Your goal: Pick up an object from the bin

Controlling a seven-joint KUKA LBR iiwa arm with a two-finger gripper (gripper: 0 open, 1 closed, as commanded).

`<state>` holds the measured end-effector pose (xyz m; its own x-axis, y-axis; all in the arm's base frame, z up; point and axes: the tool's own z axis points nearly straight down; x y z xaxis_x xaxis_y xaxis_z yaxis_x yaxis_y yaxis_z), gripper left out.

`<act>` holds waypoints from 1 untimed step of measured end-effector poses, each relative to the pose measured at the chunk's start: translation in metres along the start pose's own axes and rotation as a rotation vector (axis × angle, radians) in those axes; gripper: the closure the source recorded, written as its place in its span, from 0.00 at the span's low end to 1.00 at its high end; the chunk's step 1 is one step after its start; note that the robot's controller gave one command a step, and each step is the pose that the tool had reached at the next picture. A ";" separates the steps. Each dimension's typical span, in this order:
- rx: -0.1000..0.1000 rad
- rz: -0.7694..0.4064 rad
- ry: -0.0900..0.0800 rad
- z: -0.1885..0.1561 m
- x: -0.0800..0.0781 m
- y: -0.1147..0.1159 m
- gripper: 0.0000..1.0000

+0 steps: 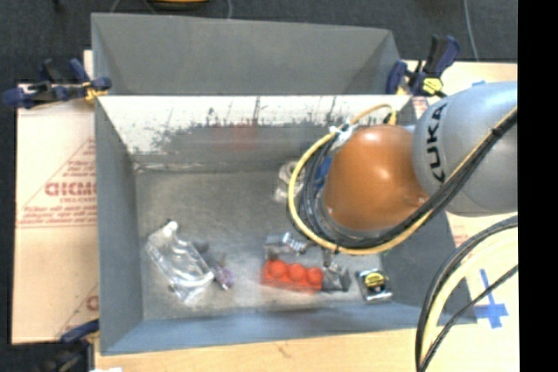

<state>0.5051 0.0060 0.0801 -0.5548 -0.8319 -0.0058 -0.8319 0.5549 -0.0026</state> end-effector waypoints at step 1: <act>-0.003 0.217 0.004 0.009 -0.010 0.019 0.00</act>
Offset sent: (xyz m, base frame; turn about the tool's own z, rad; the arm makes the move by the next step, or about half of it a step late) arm -0.0111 0.0186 -0.0088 0.2174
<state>0.4944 0.0250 0.0714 -0.7207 -0.6933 -0.0020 -0.6933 0.7207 0.0009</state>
